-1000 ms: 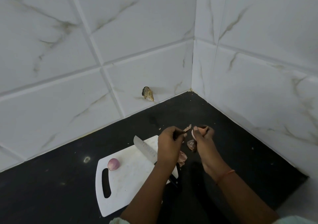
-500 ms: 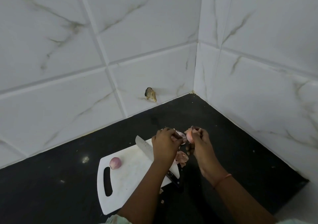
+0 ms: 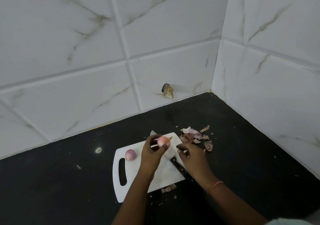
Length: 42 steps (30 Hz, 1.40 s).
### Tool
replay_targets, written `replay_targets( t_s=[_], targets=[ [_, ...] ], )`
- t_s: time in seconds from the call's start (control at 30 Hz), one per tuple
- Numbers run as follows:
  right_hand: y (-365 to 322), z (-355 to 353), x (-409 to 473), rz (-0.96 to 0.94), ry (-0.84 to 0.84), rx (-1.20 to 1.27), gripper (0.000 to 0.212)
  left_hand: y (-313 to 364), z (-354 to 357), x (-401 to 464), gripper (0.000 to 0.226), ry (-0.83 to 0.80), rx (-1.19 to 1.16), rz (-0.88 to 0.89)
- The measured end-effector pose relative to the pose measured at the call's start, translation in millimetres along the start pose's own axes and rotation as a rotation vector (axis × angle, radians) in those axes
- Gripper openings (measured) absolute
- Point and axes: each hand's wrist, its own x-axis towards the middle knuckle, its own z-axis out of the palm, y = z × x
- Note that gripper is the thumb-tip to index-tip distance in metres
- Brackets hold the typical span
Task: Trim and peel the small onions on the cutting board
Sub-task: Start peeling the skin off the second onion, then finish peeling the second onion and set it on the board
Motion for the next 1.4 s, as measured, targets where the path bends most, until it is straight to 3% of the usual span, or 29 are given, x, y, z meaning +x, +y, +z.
replay_targets(
  t_s=[0.13,0.23,0.43,0.53,0.8,0.93,1.4],
  targets=[
    [14,24,-15,-0.105,-0.171,-0.271,0.038,-26,-23,5,0.039,0.067,0.296,0.085],
    [18,35,-20,-0.158,-0.212,-0.449,0.043,-37,-22,2,0.033,0.079,0.335,0.083],
    [24,33,-9,-0.145,-0.184,-0.568,0.036,-52,-17,-5,0.033,0.123,0.382,0.089],
    [24,25,-5,-0.105,-0.191,-0.522,0.029,-54,-17,-5,0.034,0.185,0.378,0.080],
    [12,10,-5,0.071,-0.084,-0.098,0.013,-55,-16,-5,0.036,0.187,0.382,0.065],
    [12,21,-11,0.122,-0.207,-0.096,0.020,-57,-17,-4,0.041,0.136,0.368,0.068],
    [-1,30,-11,0.016,-0.306,-0.490,0.029,-56,-21,-2,0.037,0.080,0.311,0.054]
  ],
)
